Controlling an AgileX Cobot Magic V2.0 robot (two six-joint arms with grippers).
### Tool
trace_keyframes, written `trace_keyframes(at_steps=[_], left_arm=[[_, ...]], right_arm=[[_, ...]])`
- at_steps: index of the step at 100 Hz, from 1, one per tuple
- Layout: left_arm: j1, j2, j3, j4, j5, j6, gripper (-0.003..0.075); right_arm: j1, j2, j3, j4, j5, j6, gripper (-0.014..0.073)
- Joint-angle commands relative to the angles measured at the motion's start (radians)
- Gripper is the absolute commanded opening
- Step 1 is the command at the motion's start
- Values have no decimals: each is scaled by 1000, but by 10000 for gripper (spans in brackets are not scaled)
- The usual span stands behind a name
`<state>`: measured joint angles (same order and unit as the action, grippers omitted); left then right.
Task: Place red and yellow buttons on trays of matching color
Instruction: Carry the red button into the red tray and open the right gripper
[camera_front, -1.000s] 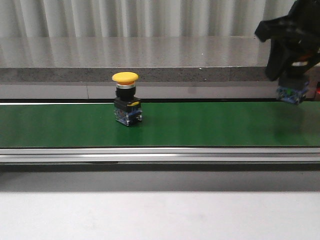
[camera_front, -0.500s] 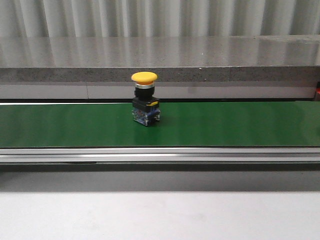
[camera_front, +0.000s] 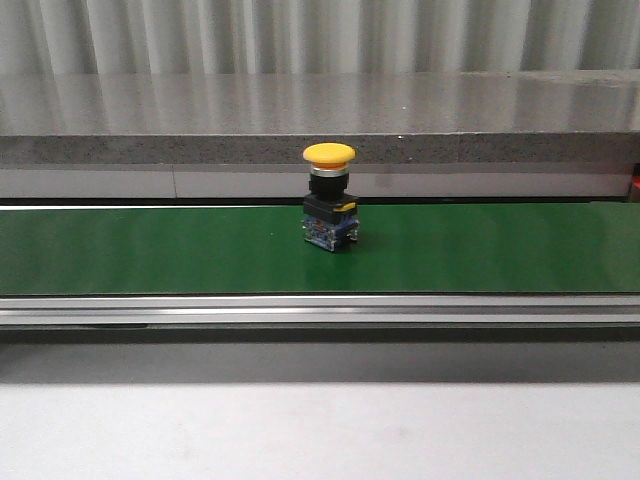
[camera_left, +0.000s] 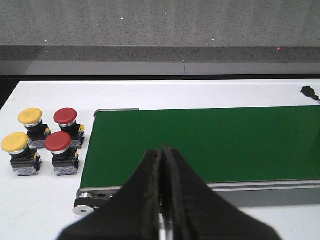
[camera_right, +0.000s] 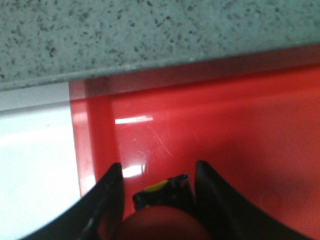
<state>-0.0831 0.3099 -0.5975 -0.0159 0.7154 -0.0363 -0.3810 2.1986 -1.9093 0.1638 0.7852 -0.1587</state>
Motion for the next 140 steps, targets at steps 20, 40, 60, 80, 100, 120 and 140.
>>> trace_keyframes(at_steps=[20,40,60,80,100,120,140], left_arm=[[-8,9,-23,-12,-79,-1,-20],[-8,9,-23,-12,-79,-1,-20],[-8,9,-23,-12,-79,-1,-20],[-8,9,-23,-12,-79,-1,-20],[-8,9,-23,-12,-79,-1,-20],[-8,9,-23,-12,-79,-1,-20],[-8,9,-23,-12,-79,-1,-20]], right_arm=[[-5,-8,-39,17,-82,-2,217],[-5,6,-39,23,-88,-2,279],[-5,3,-39,25,-80,-2,576],[-5,-35,-39,25,-45,-2,624],[-2,-160,-39,25,-15,-18,624],[29,-326,-14,51,52,-87,624],[100,-500,149,54,87,-114,624]])
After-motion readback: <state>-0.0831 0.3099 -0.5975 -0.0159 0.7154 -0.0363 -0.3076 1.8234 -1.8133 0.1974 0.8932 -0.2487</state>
